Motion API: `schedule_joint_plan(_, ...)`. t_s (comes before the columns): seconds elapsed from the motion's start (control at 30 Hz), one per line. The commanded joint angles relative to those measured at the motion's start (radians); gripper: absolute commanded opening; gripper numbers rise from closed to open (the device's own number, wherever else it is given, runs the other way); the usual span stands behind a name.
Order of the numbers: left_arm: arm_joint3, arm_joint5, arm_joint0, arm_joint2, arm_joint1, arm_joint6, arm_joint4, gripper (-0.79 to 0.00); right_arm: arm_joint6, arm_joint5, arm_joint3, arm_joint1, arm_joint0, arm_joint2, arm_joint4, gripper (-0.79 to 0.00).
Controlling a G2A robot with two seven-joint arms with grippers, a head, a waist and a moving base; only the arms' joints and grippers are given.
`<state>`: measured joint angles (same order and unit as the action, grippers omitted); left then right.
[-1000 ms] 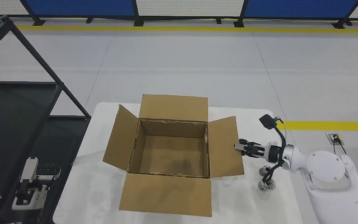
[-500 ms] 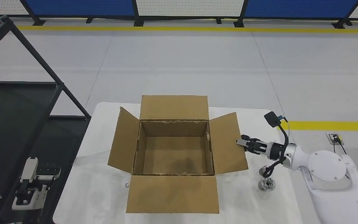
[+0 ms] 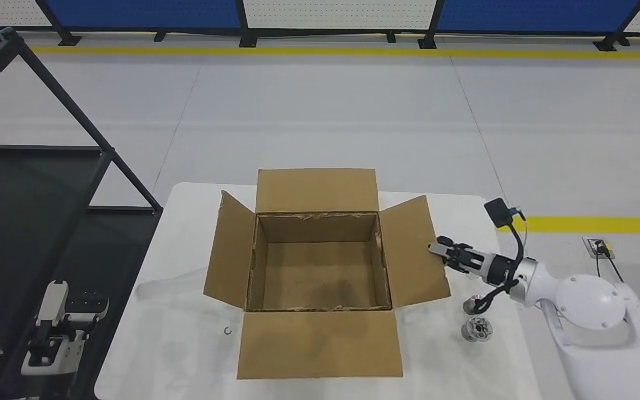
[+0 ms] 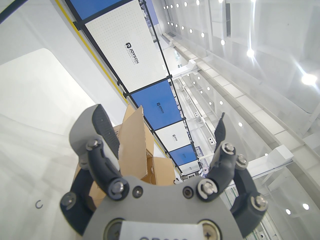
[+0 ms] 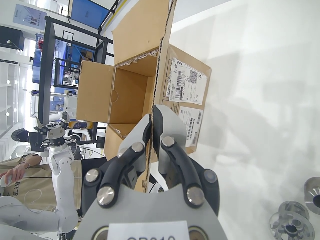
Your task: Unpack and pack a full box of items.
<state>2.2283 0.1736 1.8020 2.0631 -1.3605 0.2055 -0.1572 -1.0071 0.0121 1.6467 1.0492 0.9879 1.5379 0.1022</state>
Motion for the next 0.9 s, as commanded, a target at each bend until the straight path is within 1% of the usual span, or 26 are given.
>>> schedule_joint_plan(0.0, 0.000, 0.000, 0.000, 0.000, 0.000, 0.000, 0.000, 0.000, -0.001, 0.000, 0.002, -0.002, 0.003, -0.002, -0.002, -0.785)
schedule_joint_plan(0.53, 0.000, 0.000, 0.000, 0.000, 0.000, 0.000, 0.000, 0.000, 0.088, 0.012, 0.031, -0.006, 0.050, -0.025, -0.051, -0.785)
schedule_joint_plan(0.57, 0.000, 0.000, 0.000, 0.000, 0.000, 0.000, 0.000, 0.000, 0.090, 0.013, 0.031, -0.006, 0.051, -0.024, -0.051, -0.773)
schedule_joint_plan(0.6, 0.000, 0.000, 0.000, 0.000, 0.000, 0.000, 0.000, 0.000, 0.092, 0.015, 0.031, -0.007, 0.053, -0.022, -0.050, -0.603)
schedule_joint_plan(0.63, 0.000, 0.000, 0.000, 0.000, 0.000, 0.000, 0.000, 0.000, 0.091, 0.014, 0.034, -0.008, 0.056, -0.019, -0.048, -0.262)
schedule_joint_plan(0.67, 0.000, 0.000, 0.000, 0.000, 0.000, 0.000, 0.000, 0.000, 0.085, 0.003, 0.043, -0.010, 0.058, -0.014, -0.051, 0.000)
schedule_joint_plan(0.77, 0.000, 0.000, 0.000, 0.000, 0.000, 0.000, 0.000, 0.000, 0.085, -0.038, 0.060, -0.017, 0.078, 0.025, -0.052, 0.000)
schedule_joint_plan(0.87, 0.000, 0.000, 0.000, 0.000, 0.000, 0.000, 0.000, 0.000, 0.094, -0.074, 0.099, -0.025, 0.119, 0.085, -0.054, 0.000)
